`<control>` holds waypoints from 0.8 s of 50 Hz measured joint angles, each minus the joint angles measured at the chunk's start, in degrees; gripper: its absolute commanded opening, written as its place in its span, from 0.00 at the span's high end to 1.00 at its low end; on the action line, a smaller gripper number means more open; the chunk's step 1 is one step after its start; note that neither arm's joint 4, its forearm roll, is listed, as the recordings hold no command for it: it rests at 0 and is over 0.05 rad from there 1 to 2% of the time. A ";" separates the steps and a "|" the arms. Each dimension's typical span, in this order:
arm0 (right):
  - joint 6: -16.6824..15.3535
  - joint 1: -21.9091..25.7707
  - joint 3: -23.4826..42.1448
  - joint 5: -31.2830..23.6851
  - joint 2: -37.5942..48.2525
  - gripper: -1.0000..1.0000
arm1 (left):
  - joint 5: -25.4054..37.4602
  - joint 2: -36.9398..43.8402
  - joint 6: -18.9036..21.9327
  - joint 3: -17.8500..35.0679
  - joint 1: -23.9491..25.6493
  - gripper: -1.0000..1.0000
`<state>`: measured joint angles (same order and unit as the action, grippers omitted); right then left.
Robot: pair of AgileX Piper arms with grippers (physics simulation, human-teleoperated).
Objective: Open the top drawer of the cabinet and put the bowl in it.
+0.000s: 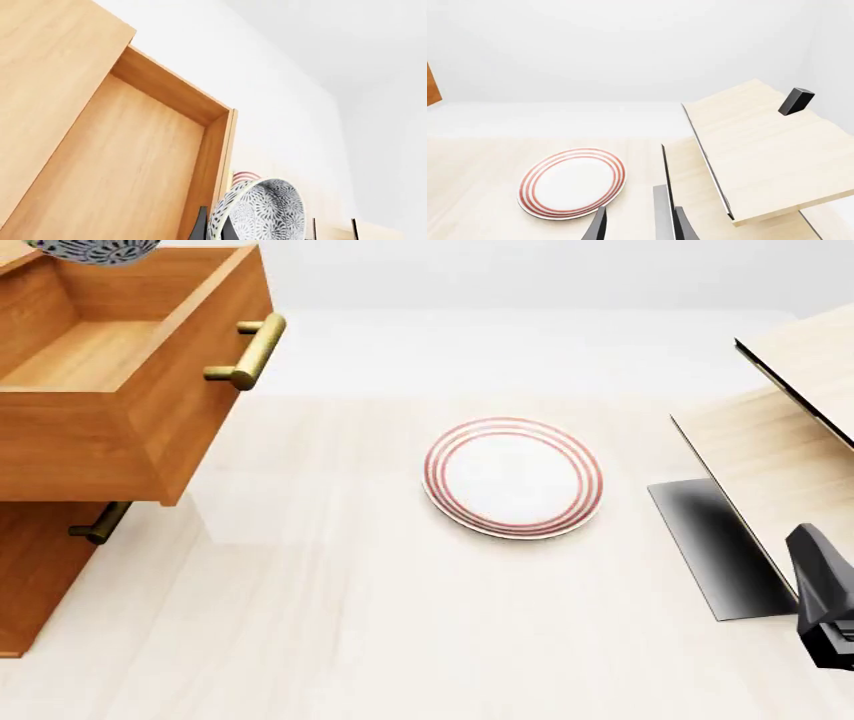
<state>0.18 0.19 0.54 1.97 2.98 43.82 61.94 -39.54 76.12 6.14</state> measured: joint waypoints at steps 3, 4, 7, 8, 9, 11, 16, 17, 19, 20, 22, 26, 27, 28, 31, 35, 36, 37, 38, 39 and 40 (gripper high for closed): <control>0.00 0.00 0.00 0.00 0.00 0.00 | -0.76 -1.17 -0.61 -1.61 -0.64 1.00; 0.00 0.00 0.00 0.00 0.00 0.00 | -1.04 -1.54 -0.82 -2.14 -0.86 1.00; 0.00 0.00 0.00 0.00 0.00 0.00 | -1.80 -2.61 -1.48 -3.58 -1.63 1.00; 0.00 0.00 0.00 0.00 0.00 0.00 | -2.04 -2.94 -1.67 -3.99 -1.89 1.00; 0.00 0.00 0.00 0.00 0.00 0.00 | -2.26 -3.23 -1.84 -4.39 -2.13 1.00; 0.00 0.00 0.00 0.00 0.00 0.00 | -2.85 -3.83 -2.26 -5.27 -2.70 1.00; 0.00 0.00 0.00 0.01 0.01 0.00 | -4.48 -5.06 -3.30 -7.46 -4.02 1.00; 0.00 0.00 0.00 0.01 0.01 0.00 | -4.83 -5.25 -3.49 -7.88 -4.30 1.00; 0.00 0.00 0.00 0.00 0.00 0.00 | -5.52 -5.59 -3.87 -8.69 -4.88 1.00; 0.00 0.00 0.00 0.00 0.00 0.00 | -5.82 -5.71 -4.01 -9.03 -5.16 1.00; 0.00 0.00 0.00 0.00 0.00 0.00 | -6.47 -5.94 -4.35 -9.74 -5.68 1.00; 0.00 0.00 0.00 0.00 0.00 0.00 | -7.61 -6.16 -4.88 -10.94 -6.56 1.00; 0.00 0.00 0.00 0.00 0.00 0.00 | -7.88 -6.15 -4.99 -11.19 -6.73 1.00; 0.00 0.00 0.00 0.00 0.00 0.00 | -8.20 -6.15 -5.15 -11.47 -6.90 1.00; 0.00 0.00 0.00 0.00 0.00 0.00 | -9.06 -5.92 -5.47 -12.10 -7.30 1.00; 0.00 0.00 0.00 0.00 0.00 0.00 | -10.12 -5.43 -5.82 -12.74 -7.70 1.00; 0.00 0.00 0.00 0.00 0.00 0.00 | -10.40 -5.33 -5.92 -12.92 -7.80 1.00; 0.00 0.00 0.00 0.00 0.00 0.00 | -10.68 -5.21 -6.00 -13.10 -7.89 1.00; 0.00 0.00 0.00 0.00 0.00 0.00 | -10.97 -5.09 -6.10 -13.31 -7.98 1.00; 0.00 0.00 0.00 0.00 0.00 0.00 | -11.26 -4.98 -6.20 -13.52 -8.09 1.00; 0.01 0.00 0.00 0.00 0.00 0.00 | -11.54 -4.86 -6.29 -13.73 -8.19 1.00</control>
<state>0.18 0.19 0.54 1.97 2.98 32.27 57.08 -45.83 62.40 -2.05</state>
